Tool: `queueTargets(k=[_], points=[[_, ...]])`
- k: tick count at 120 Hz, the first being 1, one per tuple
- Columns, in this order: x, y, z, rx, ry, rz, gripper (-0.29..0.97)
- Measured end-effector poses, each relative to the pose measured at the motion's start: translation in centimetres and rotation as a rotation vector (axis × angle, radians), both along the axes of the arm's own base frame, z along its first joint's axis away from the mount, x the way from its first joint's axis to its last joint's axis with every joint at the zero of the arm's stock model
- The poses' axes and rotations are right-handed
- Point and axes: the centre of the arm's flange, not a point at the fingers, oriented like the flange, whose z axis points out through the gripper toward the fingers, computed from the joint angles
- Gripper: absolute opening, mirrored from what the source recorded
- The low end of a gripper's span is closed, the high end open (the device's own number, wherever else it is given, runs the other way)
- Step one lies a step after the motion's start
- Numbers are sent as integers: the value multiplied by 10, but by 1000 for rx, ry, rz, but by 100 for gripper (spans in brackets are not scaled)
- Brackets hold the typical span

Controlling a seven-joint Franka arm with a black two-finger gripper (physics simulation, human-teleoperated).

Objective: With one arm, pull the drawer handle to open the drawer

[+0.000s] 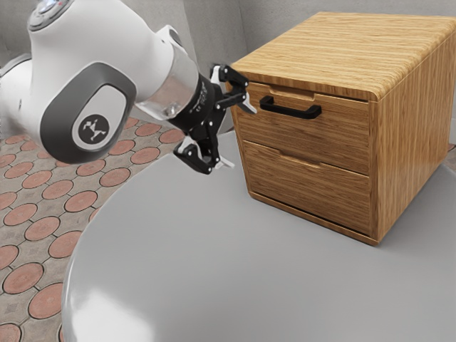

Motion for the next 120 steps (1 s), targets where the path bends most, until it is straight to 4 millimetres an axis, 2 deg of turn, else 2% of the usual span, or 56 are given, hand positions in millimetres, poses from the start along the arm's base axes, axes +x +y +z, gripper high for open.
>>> queueTargets(k=[36, 60, 120], points=[[9, 0, 0, -6, -2, 14, 68], [15, 11, -2, -10, 1, 39, 68], [40, 8, -5, -16, 3, 44, 68]])
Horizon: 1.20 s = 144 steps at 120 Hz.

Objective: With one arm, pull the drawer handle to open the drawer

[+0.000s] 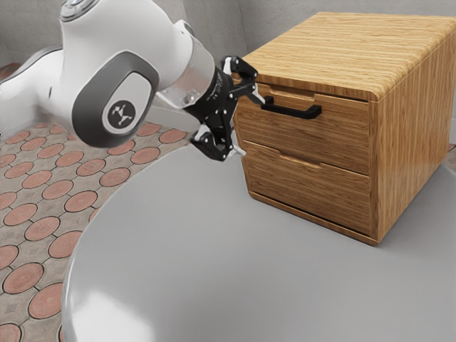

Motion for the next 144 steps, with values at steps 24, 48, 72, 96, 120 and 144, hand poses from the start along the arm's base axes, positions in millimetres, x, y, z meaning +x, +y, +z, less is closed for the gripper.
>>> queueTargets(k=[24, 48, 72, 96, 120, 144], points=[[12, 6, -8, -2, 13, 11, 68], [19, 13, -5, -4, 6, 23, 68], [30, 12, -10, -5, 12, 21, 68], [36, 10, -9, -4, 9, 16, 68], [40, 9, -15, -1, 20, 12, 68], [48, 10, -19, -1, 25, 13, 68]])
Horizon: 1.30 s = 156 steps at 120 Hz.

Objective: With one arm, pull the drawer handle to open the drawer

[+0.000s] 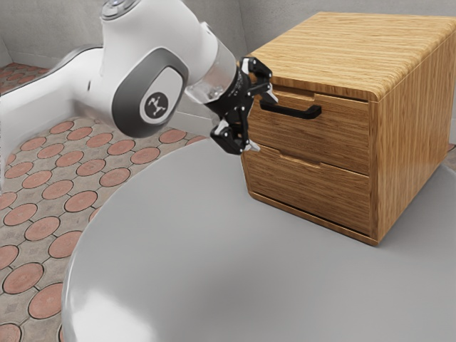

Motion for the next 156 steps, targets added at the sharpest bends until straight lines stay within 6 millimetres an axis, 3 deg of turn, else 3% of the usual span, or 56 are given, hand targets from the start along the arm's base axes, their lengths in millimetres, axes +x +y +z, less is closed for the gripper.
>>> queueTargets(k=[38, 70, 102, 156], points=[[11, 26, 2, -2, -7, 40, 68], [13, 15, 1, -1, -7, 22, 68], [21, 22, 3, -1, -15, 31, 68], [25, 14, 7, 0, -23, 15, 68]])
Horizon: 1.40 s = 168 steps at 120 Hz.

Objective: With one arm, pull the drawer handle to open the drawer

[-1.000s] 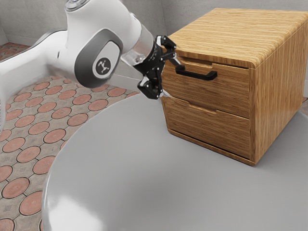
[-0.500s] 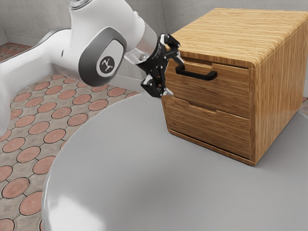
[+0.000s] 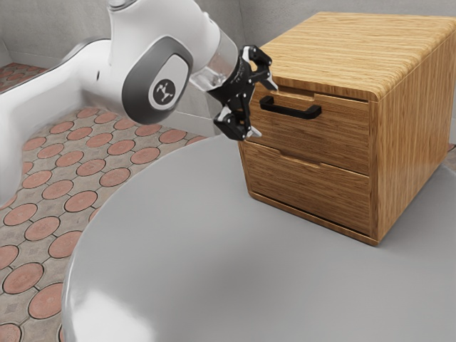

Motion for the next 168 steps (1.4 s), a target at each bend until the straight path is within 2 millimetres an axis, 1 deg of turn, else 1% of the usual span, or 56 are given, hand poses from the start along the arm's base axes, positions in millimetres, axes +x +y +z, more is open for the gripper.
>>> queueTargets(k=[33, 53, 70, 88, 114, 142, 168], points=[[0, 2, 0, 1, 2, 2, 68], [0, -7, -1, 0, 3, -13, 68], [0, -9, -2, 0, 5, -16, 68], [6, -9, -12, 1, 18, -16, 68], [11, -9, -15, 0, 19, -16, 68], [17, -12, -13, -2, 11, -21, 68], [18, -10, -12, -3, 10, -18, 68]])
